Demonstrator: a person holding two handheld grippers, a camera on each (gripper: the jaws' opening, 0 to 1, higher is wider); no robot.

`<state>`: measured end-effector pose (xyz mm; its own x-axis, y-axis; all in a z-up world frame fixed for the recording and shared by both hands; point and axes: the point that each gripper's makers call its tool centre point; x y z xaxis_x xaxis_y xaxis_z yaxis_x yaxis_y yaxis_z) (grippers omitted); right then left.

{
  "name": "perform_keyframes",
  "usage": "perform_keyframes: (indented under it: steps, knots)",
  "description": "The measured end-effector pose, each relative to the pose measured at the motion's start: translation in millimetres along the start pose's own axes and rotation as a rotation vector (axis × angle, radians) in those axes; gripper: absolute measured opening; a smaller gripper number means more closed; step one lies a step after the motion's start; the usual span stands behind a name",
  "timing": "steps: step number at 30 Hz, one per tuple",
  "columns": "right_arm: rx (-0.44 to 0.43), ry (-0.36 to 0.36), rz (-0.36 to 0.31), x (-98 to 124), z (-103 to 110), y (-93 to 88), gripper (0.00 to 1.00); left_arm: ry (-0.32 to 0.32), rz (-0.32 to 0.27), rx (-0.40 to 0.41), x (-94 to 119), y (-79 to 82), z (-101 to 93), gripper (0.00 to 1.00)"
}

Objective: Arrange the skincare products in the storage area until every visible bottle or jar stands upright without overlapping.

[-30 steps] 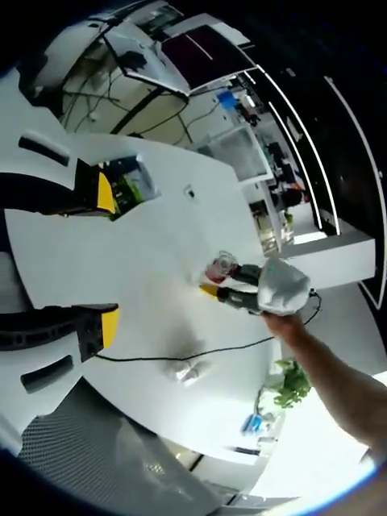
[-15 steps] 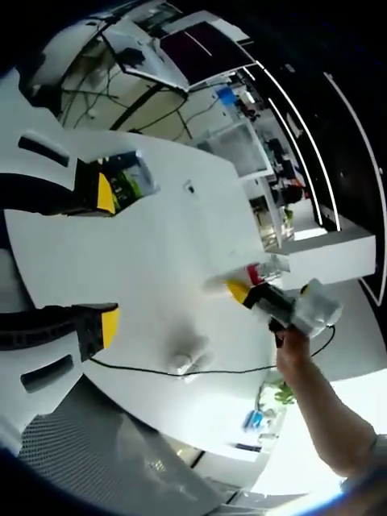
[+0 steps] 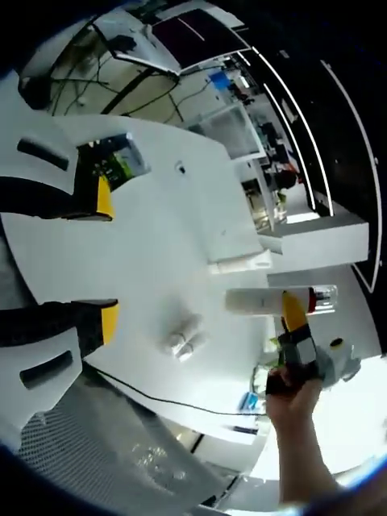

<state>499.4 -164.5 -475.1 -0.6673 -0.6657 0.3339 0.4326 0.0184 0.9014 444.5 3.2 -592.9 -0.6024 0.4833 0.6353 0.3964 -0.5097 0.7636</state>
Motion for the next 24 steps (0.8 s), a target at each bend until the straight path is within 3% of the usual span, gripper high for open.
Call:
perform_keyframes:
  steps: [6, 10, 16, 19, 24]
  knots:
    - [-0.061, -0.013, -0.071, 42.2, 4.6, -4.7, 0.21, -0.020, 0.047, -0.012, -3.9, -8.4, -4.9, 0.36]
    - [-0.096, -0.002, -0.106, 57.7, 5.4, -15.2, 0.21, -0.017, 0.072, -0.020, -5.0, -13.4, -4.4, 0.41]
    - [-0.145, 0.040, -0.108, 63.3, 5.1, -30.4, 0.21, -0.007, 0.088, -0.013, -6.3, -16.1, -1.8, 0.42]
    - [-0.127, 0.103, -0.129, 65.1, 12.0, -29.9, 0.21, -0.004, 0.132, 0.003, -8.9, -24.2, 0.2, 0.42]
    - [-0.116, 0.120, -0.158, 72.5, 10.9, -22.9, 0.21, 0.001, 0.116, 0.003, -7.9, -19.9, 0.9, 0.44]
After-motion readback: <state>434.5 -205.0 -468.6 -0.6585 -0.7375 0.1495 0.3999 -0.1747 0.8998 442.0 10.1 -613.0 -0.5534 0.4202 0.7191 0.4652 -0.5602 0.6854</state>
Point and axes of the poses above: the point that each gripper's makers call its tool centre point, and the gripper's own axes: x roughly backward along the fingers, z roughly to its left, y roughly out of its top, and after that the axes turned 6 degrees about z, right-handed
